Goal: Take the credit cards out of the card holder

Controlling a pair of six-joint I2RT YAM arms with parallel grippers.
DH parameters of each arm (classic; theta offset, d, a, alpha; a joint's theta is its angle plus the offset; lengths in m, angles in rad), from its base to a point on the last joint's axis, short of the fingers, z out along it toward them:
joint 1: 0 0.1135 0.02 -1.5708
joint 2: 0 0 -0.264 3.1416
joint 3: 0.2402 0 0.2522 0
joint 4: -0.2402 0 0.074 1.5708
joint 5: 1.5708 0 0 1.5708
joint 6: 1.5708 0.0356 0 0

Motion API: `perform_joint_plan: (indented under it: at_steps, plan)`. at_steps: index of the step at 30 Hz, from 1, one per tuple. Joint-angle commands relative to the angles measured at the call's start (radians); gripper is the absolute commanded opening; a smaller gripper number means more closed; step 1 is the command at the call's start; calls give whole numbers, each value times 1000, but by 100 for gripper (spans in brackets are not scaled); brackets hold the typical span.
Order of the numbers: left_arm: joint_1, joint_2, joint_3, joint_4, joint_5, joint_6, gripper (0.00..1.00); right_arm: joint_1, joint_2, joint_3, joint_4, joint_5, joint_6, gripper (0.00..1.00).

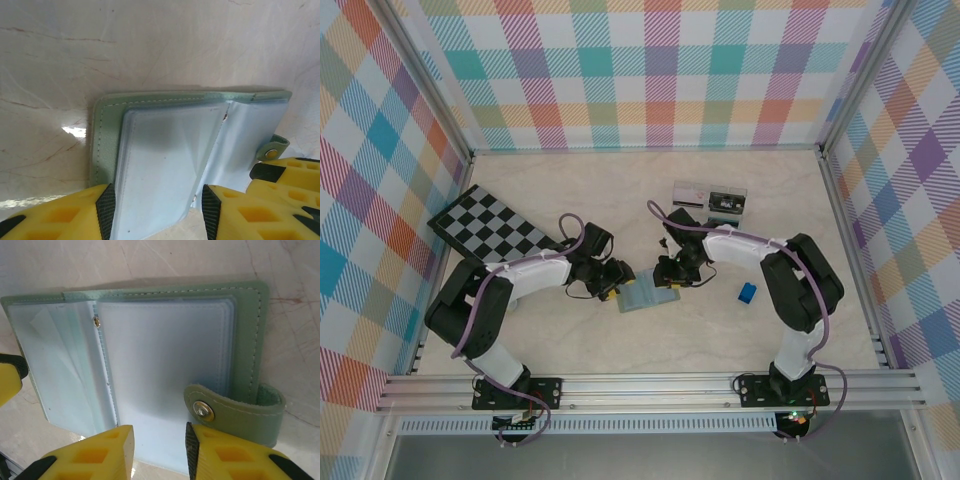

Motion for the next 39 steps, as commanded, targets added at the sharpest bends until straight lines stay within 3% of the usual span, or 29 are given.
perform_joint_plan:
  at_steps: [1,15,25,39]
  plan:
    - [-12,14,23,-9,8,12,51,5,21,-9,1,-24,7,34]
    - [-13,14,18,32,48,3,45,7,57,-11,0,-37,5,33]
    - [-11,-13,24,-6,34,30,48,8,69,-18,-1,-37,3,33]
    - [-11,-53,47,-53,35,42,37,7,65,-19,4,-44,5,31]
